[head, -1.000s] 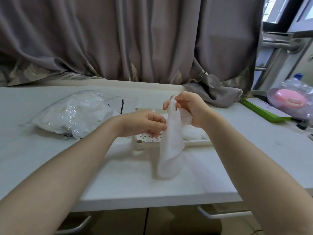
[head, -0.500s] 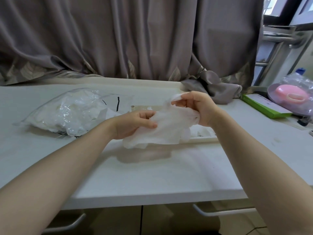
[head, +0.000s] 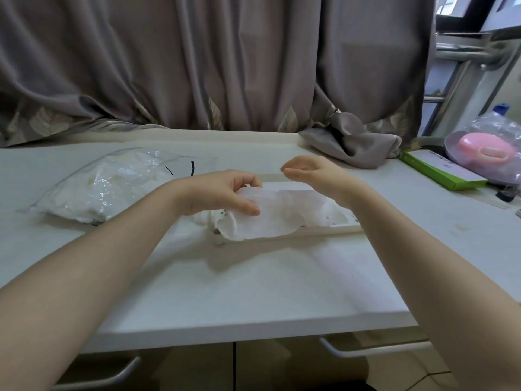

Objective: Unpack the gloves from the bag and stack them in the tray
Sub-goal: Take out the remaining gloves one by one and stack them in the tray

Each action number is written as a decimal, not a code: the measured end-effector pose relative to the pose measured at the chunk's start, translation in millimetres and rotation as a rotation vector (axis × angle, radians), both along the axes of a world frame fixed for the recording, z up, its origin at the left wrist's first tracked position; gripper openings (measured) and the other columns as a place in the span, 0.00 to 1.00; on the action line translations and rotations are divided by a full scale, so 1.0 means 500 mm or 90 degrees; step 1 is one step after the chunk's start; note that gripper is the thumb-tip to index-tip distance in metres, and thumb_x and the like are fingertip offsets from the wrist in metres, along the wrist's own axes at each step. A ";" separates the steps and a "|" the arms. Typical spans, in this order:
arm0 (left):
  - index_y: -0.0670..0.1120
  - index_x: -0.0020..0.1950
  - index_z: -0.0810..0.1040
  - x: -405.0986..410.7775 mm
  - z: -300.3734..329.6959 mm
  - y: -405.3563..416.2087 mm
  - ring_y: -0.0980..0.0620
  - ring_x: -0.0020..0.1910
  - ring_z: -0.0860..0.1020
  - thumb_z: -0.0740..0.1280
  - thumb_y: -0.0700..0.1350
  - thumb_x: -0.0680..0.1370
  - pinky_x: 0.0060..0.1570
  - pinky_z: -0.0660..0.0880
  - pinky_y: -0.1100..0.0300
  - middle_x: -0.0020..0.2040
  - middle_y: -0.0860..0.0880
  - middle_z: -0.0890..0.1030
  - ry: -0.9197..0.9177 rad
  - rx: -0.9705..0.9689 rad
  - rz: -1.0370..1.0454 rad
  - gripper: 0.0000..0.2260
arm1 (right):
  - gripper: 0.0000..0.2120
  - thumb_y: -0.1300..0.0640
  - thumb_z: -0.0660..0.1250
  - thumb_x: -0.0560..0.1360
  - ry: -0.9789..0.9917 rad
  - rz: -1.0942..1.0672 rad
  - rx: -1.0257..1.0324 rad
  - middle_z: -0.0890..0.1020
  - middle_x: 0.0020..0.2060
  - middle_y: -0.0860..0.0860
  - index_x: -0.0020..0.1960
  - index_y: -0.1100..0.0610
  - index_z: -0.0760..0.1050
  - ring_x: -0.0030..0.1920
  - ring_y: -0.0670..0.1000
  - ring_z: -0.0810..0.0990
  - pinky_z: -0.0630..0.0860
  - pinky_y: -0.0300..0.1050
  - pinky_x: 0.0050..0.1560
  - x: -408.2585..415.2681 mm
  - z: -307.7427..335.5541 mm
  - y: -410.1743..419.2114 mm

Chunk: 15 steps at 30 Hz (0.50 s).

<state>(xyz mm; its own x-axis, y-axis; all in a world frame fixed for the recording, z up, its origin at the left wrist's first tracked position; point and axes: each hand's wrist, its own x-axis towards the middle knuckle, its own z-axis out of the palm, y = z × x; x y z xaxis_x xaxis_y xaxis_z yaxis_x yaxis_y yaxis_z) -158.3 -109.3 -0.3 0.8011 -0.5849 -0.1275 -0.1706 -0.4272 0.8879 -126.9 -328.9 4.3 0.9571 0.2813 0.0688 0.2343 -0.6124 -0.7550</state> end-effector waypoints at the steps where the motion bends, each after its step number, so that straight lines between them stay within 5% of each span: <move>1: 0.46 0.46 0.74 -0.002 0.001 -0.003 0.54 0.41 0.76 0.71 0.45 0.72 0.41 0.72 0.63 0.42 0.49 0.78 -0.013 0.007 0.010 0.08 | 0.11 0.55 0.62 0.79 0.019 0.058 0.037 0.79 0.57 0.46 0.59 0.53 0.77 0.59 0.44 0.75 0.71 0.36 0.55 -0.001 0.000 0.004; 3: 0.47 0.45 0.76 -0.009 0.007 -0.012 0.56 0.39 0.74 0.66 0.53 0.76 0.41 0.70 0.63 0.39 0.54 0.77 -0.048 0.011 0.049 0.09 | 0.12 0.60 0.59 0.79 0.074 0.180 0.111 0.78 0.59 0.46 0.60 0.53 0.76 0.61 0.41 0.73 0.68 0.33 0.60 -0.005 0.001 0.014; 6: 0.47 0.39 0.80 -0.010 0.022 -0.015 0.59 0.36 0.76 0.60 0.53 0.79 0.40 0.71 0.67 0.36 0.55 0.79 -0.115 -0.001 0.121 0.16 | 0.16 0.61 0.61 0.75 0.144 0.293 0.160 0.78 0.59 0.51 0.61 0.52 0.74 0.63 0.48 0.73 0.65 0.43 0.65 0.000 -0.002 0.029; 11: 0.47 0.41 0.81 -0.009 0.051 -0.011 0.61 0.34 0.72 0.69 0.41 0.74 0.36 0.68 0.70 0.33 0.55 0.77 -0.208 -0.019 0.122 0.03 | 0.08 0.60 0.67 0.69 0.177 0.293 0.140 0.81 0.39 0.50 0.48 0.56 0.79 0.39 0.47 0.78 0.73 0.37 0.41 0.010 0.007 0.022; 15: 0.49 0.53 0.76 0.000 0.061 -0.006 0.61 0.31 0.72 0.69 0.34 0.73 0.33 0.69 0.72 0.37 0.53 0.74 -0.217 -0.085 0.134 0.14 | 0.02 0.62 0.69 0.66 0.202 0.293 0.131 0.80 0.31 0.50 0.37 0.56 0.78 0.31 0.47 0.78 0.75 0.37 0.33 0.011 0.016 -0.014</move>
<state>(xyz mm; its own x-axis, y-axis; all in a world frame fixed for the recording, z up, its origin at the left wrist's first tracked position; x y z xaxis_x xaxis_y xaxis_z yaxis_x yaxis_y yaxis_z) -158.4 -112.1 30.3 0.8882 -0.3966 0.2318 -0.3854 -0.3690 0.8457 -121.3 -336.1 12.1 0.7231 0.6829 -0.1037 0.1844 -0.3355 -0.9238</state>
